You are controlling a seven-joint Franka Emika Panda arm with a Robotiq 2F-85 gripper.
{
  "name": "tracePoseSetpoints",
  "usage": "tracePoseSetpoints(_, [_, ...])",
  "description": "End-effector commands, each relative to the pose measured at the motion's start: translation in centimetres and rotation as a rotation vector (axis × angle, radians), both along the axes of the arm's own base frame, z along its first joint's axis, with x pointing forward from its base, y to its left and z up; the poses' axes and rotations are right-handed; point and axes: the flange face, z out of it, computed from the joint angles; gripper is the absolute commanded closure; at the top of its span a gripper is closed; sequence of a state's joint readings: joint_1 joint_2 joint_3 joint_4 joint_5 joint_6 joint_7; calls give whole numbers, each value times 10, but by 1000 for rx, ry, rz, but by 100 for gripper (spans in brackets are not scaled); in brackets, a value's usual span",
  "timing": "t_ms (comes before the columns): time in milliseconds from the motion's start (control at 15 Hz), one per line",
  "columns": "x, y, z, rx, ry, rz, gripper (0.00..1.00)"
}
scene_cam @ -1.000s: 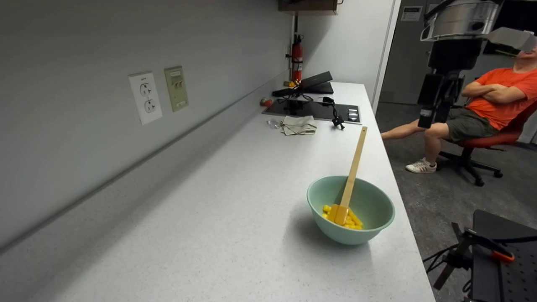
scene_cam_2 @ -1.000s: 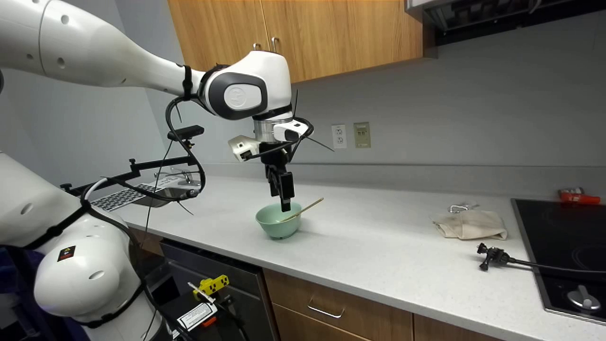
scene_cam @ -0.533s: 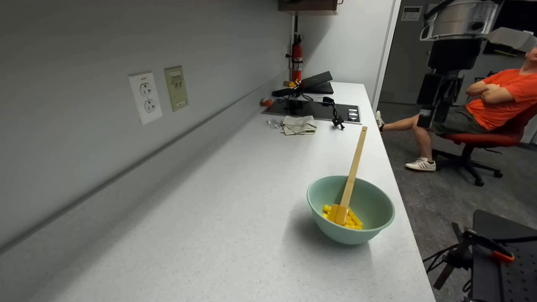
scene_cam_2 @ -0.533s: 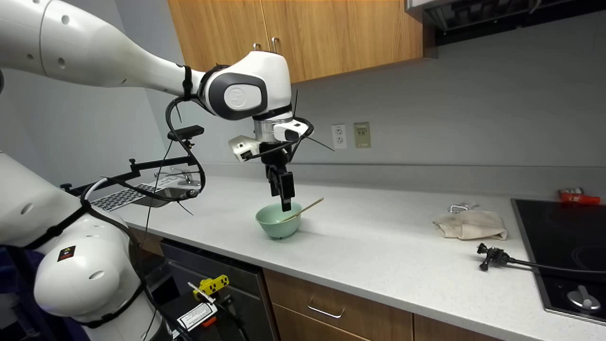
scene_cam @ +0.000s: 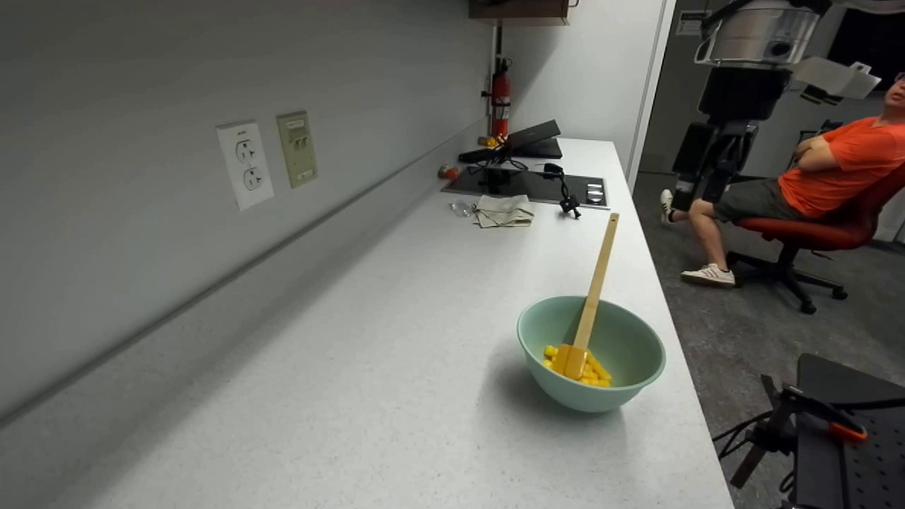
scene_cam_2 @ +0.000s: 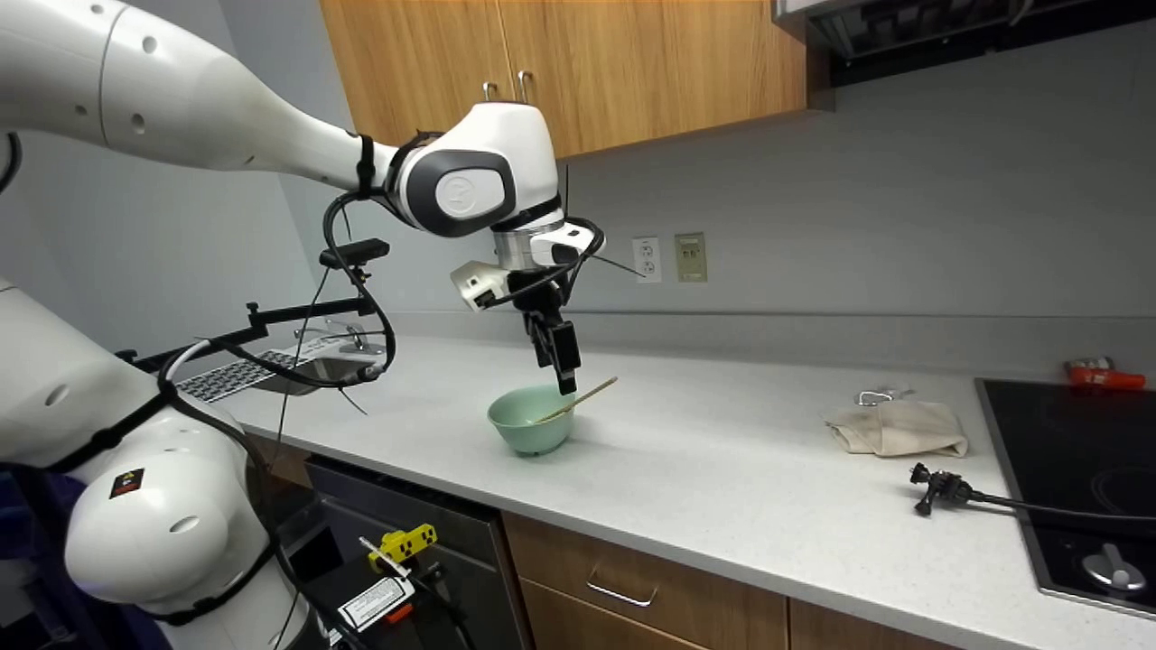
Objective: Use the spatula to stir the contents in the green bowl
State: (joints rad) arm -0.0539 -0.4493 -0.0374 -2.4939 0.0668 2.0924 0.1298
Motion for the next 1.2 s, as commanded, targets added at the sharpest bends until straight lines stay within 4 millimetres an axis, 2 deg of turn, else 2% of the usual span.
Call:
tracePoseSetpoints(0, [9,8,-5,-13,-51,0,0])
tracePoseSetpoints(600, [29,27,-15,-22,-184,1,0])
tracePoseSetpoints(1133, [32,42,-26,-16,-294,-69,0])
